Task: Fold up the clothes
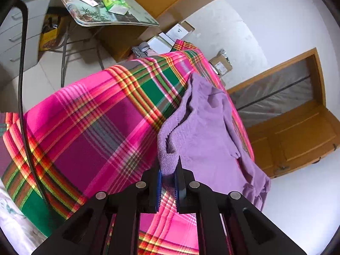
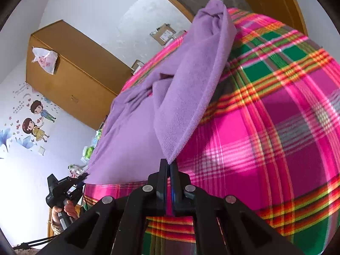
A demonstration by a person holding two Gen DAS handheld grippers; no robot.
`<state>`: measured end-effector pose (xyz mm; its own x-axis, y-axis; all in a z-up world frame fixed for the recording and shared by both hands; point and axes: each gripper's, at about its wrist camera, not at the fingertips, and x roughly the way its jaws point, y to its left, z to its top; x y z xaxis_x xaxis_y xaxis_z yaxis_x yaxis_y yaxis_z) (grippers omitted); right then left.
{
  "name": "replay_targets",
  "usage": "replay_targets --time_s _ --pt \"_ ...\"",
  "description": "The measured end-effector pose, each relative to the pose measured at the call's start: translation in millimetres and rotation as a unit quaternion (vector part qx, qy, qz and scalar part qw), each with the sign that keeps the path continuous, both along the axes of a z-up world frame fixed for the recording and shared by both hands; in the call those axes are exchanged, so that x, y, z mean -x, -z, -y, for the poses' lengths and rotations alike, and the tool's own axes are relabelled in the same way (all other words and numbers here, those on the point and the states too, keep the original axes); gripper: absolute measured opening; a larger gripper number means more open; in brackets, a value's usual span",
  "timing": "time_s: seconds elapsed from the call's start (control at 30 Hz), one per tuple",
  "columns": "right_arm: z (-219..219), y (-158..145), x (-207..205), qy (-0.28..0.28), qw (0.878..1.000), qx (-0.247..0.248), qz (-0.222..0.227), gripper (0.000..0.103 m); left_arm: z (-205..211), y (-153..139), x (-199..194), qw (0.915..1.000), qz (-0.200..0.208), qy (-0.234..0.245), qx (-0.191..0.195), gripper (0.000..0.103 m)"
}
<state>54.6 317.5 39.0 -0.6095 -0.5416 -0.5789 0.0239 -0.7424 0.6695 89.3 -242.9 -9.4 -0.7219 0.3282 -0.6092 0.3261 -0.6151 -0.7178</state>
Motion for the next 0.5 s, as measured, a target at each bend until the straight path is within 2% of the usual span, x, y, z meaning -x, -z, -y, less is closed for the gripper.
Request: replay_targets --time_s 0.2,0.4,0.43,0.5 --pt "3.0 7.1 1.3 -0.001 1.000 -0.014 0.006 0.002 0.8 11.2 -1.2 0.9999 0.014 -0.005 0.002 0.010" --pt "6.2 0.7 2.3 -0.014 0.999 -0.030 -0.001 0.005 0.9 6.7 -4.0 0.9997 0.018 -0.005 0.014 0.011" --pt "5.8 -1.8 1.9 -0.017 0.999 -0.033 -0.002 0.005 2.4 6.1 -5.5 0.9997 0.020 -0.008 0.015 0.016" --pt "5.0 -9.5 -1.9 -0.022 0.998 -0.050 -0.013 0.005 7.8 4.4 -10.1 0.9996 0.019 -0.015 0.014 0.018"
